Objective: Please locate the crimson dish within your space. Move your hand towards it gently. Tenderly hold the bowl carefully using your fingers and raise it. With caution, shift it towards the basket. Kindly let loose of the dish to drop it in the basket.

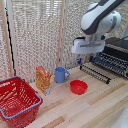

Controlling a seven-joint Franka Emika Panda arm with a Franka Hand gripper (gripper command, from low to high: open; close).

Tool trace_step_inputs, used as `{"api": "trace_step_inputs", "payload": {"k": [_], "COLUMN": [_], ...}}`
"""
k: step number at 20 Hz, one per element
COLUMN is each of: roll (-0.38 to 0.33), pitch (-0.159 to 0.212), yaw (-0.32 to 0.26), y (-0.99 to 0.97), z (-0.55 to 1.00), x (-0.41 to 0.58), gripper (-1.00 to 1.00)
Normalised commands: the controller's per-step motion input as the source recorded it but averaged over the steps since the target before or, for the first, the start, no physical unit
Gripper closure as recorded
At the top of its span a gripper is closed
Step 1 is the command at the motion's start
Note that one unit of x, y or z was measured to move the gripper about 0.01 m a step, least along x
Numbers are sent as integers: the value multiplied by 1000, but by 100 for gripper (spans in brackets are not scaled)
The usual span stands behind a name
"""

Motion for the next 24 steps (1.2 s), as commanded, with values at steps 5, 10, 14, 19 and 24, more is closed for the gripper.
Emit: {"api": "trace_step_inputs", "payload": {"k": [5, 10, 14, 19, 24], "roll": [32, -2, -29, -39, -35], "pitch": [-70, -21, 0, 0, -18], "yaw": [-42, -14, 0, 0, 0], "y": [-226, -74, 0, 0, 0], "z": [-508, -626, -631, -544, -406], "x": [10, 79, 146, 150, 179], "gripper": [-100, -100, -100, -100, 100]}}
